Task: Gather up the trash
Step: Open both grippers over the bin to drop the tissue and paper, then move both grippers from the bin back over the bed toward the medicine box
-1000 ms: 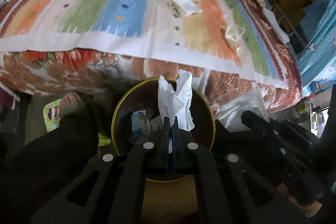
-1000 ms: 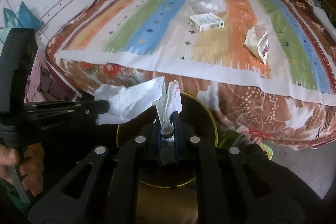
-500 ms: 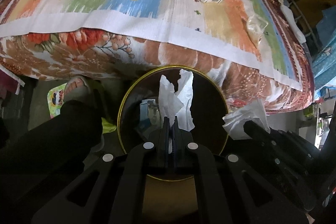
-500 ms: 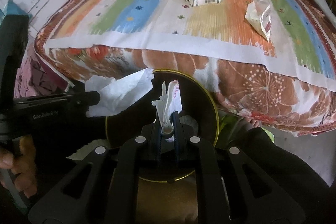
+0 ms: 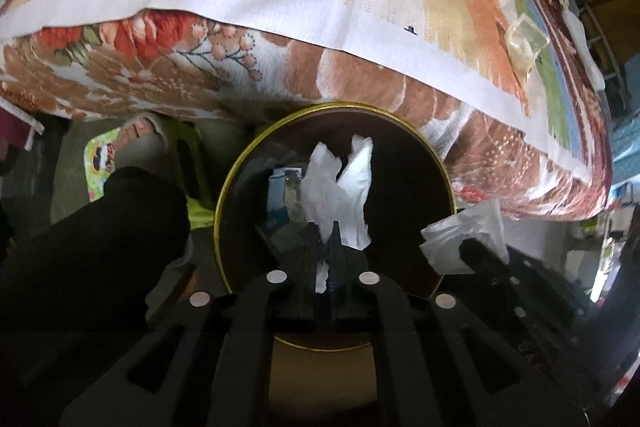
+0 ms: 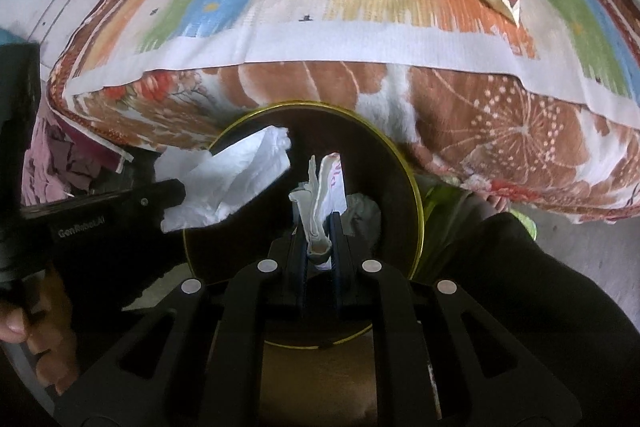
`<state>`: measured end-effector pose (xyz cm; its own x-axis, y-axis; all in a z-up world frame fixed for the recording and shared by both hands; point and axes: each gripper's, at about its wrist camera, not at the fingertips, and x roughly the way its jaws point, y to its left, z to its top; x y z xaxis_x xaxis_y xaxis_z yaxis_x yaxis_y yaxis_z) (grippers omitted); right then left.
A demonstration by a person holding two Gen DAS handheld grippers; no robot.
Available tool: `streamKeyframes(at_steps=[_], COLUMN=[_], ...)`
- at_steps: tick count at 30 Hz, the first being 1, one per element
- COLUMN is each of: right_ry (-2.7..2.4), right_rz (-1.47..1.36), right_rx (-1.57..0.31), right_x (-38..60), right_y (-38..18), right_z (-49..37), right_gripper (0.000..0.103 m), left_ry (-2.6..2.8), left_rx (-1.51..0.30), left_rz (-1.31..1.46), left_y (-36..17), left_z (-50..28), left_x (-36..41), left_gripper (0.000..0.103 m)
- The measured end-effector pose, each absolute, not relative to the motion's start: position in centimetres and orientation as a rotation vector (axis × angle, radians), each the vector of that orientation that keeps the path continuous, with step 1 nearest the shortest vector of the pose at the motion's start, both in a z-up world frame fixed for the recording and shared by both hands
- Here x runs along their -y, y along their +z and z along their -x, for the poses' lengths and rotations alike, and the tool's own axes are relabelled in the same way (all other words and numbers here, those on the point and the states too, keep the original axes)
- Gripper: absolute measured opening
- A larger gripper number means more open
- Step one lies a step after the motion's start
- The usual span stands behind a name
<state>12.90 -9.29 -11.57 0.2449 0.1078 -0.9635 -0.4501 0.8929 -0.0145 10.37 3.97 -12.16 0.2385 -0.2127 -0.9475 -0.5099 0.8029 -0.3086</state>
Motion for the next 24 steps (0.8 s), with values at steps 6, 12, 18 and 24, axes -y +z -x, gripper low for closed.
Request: streamKeyframes(at_steps=[6,12,18,24], right_ry=[0.396,0.388,0.423,0.491], right_rz=[0.297,0.296,0.279,0.272], right_rx=[-1.268,-1.227,-1.183,-1.138], right_x=[9.2,9.2,8.7,7.4], right_y=[-11.4,-10.3,-8.4,-6.5], right_z=[-13.0,-13.4,-13.3,-12.2], right_gripper=[0.032,0.038,0.049,0.054], left_ry=[0.299,0.273,0.282,0.235], left_rx=[-1.16,-1.151,-1.082,-1.038], left_rz=[0.662,0.636,0.538,0.546], left_y=[-8.6,-7.8,-5.8,-4.3], left_z=[-9.6,-9.9,-10.6,-10.7], left_x=[-6.3,-6.1,-5.8,-5.2], left_gripper=[0.04,0.049,0.063,0.063])
